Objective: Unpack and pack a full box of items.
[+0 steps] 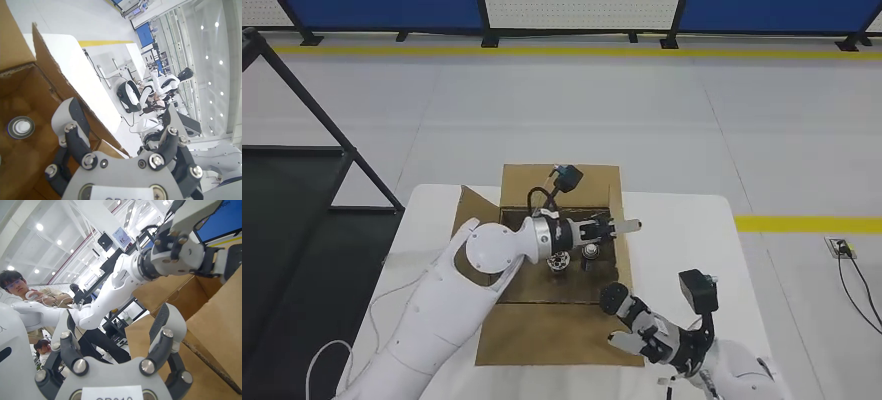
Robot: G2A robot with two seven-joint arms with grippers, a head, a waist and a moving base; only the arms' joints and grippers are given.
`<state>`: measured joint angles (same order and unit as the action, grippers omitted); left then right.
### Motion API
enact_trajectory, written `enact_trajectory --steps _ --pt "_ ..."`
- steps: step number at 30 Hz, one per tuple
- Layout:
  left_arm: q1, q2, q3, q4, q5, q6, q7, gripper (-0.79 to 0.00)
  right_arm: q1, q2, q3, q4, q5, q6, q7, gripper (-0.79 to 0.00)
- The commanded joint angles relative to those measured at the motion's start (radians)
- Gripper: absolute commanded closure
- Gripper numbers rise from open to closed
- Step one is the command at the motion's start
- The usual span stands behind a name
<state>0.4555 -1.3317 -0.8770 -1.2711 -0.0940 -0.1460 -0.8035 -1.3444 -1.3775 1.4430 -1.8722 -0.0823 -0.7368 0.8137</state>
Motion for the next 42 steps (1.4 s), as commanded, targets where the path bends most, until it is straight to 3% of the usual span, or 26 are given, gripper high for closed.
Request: enact_trajectory --steps 1,7,14,23,29,34,42 --pt "-0.024 -0.012 0.024 0.023 -0.009 0.001 0.004 -0.785 -0.008 0.003 -0.007 -0.018 -0.031 0.008 0.002 -0.785" --pt "-0.077 -0.044 0.078 0.079 -0.029 -0.015 0.010 -0.785 -0.015 0.003 -0.023 -0.044 -0.209 0.114 -0.125 -0.785" --pt "-0.101 -0.060 0.088 0.122 -0.034 -0.031 0.003 -0.785 0.026 0.005 -0.034 -0.015 -0.300 0.222 -0.225 -0.785" --pt "-0.040 -0.034 0.006 0.077 -0.002 -0.073 -0.001 -0.785 -0.024 0.017 0.007 -0.055 -0.340 0.246 -0.316 -0.785" --pt "0.083 0.010 -0.101 -0.047 0.087 -0.085 0.009 -0.785 -0.054 0.024 0.042 -0.074 -0.369 0.295 -0.378 -0.785" --pt "0.245 0.054 -0.227 -0.199 0.142 -0.086 0.009 -0.785 -0.025 0.024 0.028 -0.045 -0.433 0.407 -0.410 -0.785" --pt "0.506 0.106 -0.409 -0.424 0.228 -0.077 0.017 -0.785 0.018 0.027 0.024 0.001 -0.440 0.477 -0.427 -0.785"
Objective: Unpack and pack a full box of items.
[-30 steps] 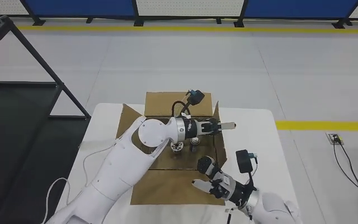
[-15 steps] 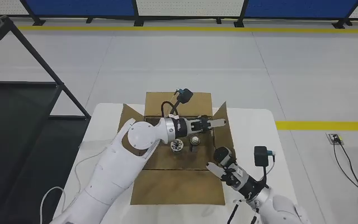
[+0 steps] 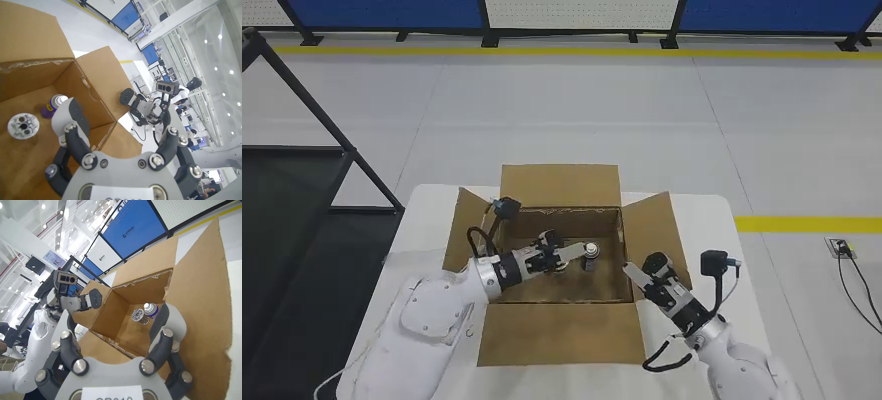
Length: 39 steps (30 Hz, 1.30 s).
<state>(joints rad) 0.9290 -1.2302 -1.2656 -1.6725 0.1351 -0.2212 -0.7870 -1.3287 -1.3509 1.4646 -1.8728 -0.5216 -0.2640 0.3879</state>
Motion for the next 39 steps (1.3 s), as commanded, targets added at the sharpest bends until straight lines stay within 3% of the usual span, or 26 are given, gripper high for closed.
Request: enact_trajectory --steps 1,12,26,39 --pt "0.057 0.009 -0.041 -0.043 -0.002 -0.005 0.000 -0.785 0.004 0.001 0.003 0.002 -0.002 0.010 -0.003 -0.785" --pt "0.263 0.035 -0.159 -0.159 -0.007 -0.057 0.045 -0.785 0.021 0.003 -0.009 0.012 -0.057 0.144 -0.054 -0.785" --pt "0.449 0.046 -0.234 -0.258 0.075 -0.107 0.254 -0.785 0.054 0.004 -0.047 0.031 -0.100 0.283 -0.028 -0.785" --pt "0.540 0.045 -0.251 -0.276 0.109 -0.174 0.410 -0.785 0.037 0.011 -0.061 0.029 -0.081 0.300 0.046 -0.785"
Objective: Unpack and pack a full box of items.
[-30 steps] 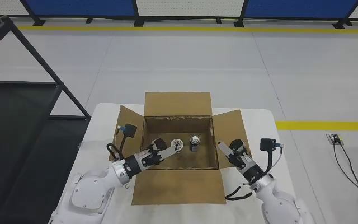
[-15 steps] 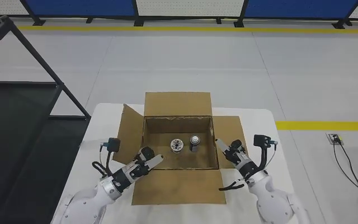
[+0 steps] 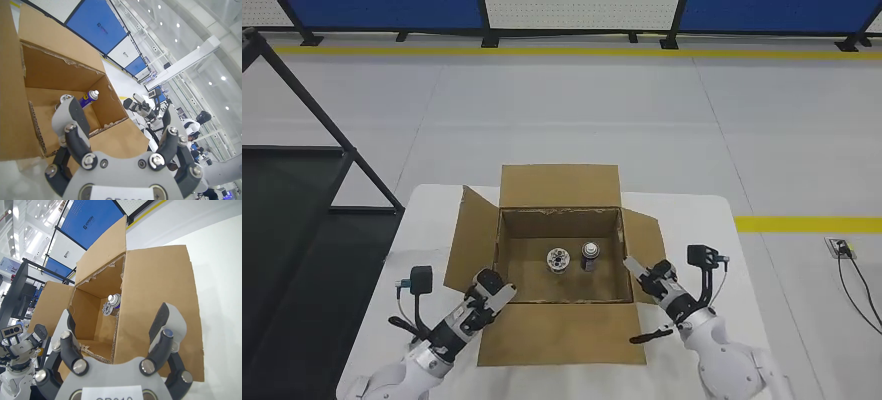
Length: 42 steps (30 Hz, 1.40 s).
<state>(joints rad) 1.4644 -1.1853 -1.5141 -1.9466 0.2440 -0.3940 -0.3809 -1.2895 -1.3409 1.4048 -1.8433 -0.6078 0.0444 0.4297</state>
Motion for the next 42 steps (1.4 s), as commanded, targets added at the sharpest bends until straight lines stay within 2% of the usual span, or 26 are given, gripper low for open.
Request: enact_trajectory --steps 1,11,21,26,29,35,40,42 --pt "0.009 0.001 -0.007 -0.003 0.001 -0.002 0.011 -0.785 -0.006 0.001 -0.002 0.000 0.009 -0.018 0.010 -0.785" --pt "0.048 0.006 -0.046 -0.015 -0.031 -0.033 0.019 -0.785 0.007 0.006 -0.024 0.020 0.037 -0.063 0.055 -0.785" --pt "0.064 0.010 -0.061 -0.007 -0.060 -0.064 0.008 -0.785 0.027 0.010 -0.033 0.042 0.042 -0.045 0.064 -0.785" --pt "0.066 0.012 -0.061 -0.007 -0.070 -0.076 0.000 -0.785 0.022 0.009 -0.030 0.012 -0.013 -0.038 -0.056 -0.785" --pt "0.063 0.013 -0.056 -0.008 -0.069 -0.077 -0.009 -0.785 0.038 0.007 -0.052 -0.013 -0.027 -0.076 -0.104 -0.785" --pt "0.070 0.014 -0.053 -0.007 -0.068 -0.090 0.005 -0.785 0.132 0.001 -0.144 -0.035 -0.086 -0.139 -0.080 -0.785" --pt "0.109 0.013 -0.074 -0.002 -0.085 -0.124 0.059 -0.785 0.272 -0.014 -0.241 0.031 -0.117 -0.093 -0.020 -0.785" --pt "0.126 0.013 -0.084 0.004 -0.095 -0.133 0.081 -0.785 0.328 -0.025 -0.273 0.077 -0.081 -0.066 -0.012 -0.785"
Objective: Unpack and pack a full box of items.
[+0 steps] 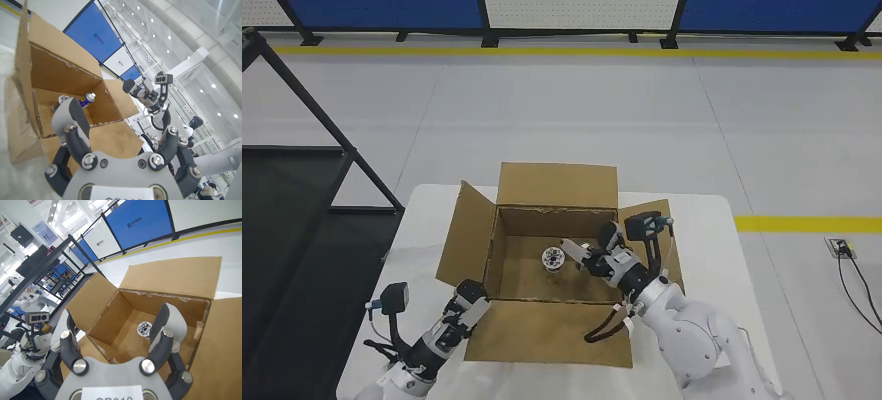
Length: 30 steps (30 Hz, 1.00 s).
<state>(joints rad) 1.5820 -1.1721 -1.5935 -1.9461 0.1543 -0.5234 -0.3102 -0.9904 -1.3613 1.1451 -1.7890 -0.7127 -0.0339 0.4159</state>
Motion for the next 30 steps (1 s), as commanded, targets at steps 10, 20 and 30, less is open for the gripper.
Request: enact_trajectory --steps 10,20,30 --pt "0.049 -0.002 -0.025 0.041 -0.039 -0.024 0.065 -0.785 0.053 -0.011 -0.024 0.047 0.064 0.029 -0.005 -0.785" --pt "0.033 -0.002 -0.021 0.057 -0.052 -0.024 0.052 -0.785 0.151 -0.010 -0.127 0.097 -0.183 0.034 0.240 -0.785" --pt "0.046 0.001 -0.019 0.052 -0.047 -0.076 0.020 -0.785 0.325 -0.030 -0.232 0.251 -0.413 0.061 0.471 -0.785"
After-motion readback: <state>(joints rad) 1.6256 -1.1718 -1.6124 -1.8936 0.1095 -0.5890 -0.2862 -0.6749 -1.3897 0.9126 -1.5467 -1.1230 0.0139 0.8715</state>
